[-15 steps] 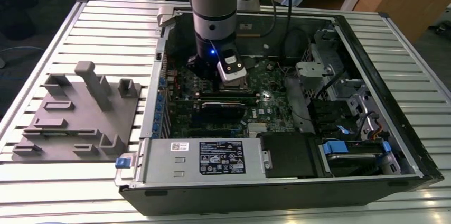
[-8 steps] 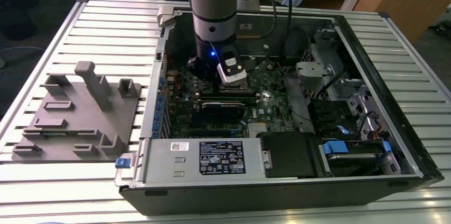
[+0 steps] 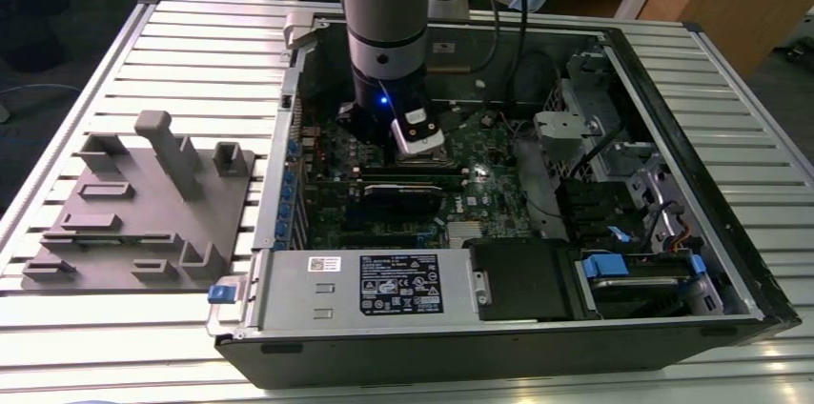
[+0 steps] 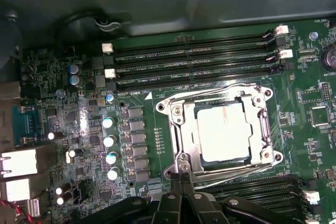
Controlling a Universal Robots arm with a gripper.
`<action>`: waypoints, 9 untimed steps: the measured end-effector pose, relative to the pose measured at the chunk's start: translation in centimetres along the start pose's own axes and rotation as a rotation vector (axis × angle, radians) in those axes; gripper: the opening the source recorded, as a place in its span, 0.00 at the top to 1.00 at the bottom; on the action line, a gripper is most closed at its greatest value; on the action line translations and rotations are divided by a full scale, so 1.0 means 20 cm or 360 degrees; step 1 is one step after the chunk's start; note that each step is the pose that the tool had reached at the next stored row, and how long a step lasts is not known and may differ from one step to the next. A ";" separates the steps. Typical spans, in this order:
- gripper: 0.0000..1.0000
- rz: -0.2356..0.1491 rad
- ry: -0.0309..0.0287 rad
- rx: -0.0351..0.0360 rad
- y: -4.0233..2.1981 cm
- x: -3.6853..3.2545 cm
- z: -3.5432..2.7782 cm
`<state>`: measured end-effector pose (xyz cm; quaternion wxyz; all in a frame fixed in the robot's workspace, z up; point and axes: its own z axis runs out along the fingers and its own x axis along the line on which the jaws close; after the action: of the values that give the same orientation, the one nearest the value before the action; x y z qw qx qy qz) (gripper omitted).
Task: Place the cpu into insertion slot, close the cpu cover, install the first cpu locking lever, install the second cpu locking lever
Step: 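Install the second cpu locking lever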
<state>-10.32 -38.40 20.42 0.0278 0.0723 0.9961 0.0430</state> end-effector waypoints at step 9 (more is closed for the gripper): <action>0.89 0.0002 0.00036 -0.0036 -0.015 0.008 0.025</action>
<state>-10.48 -38.63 19.88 0.0274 0.0725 0.9955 0.0542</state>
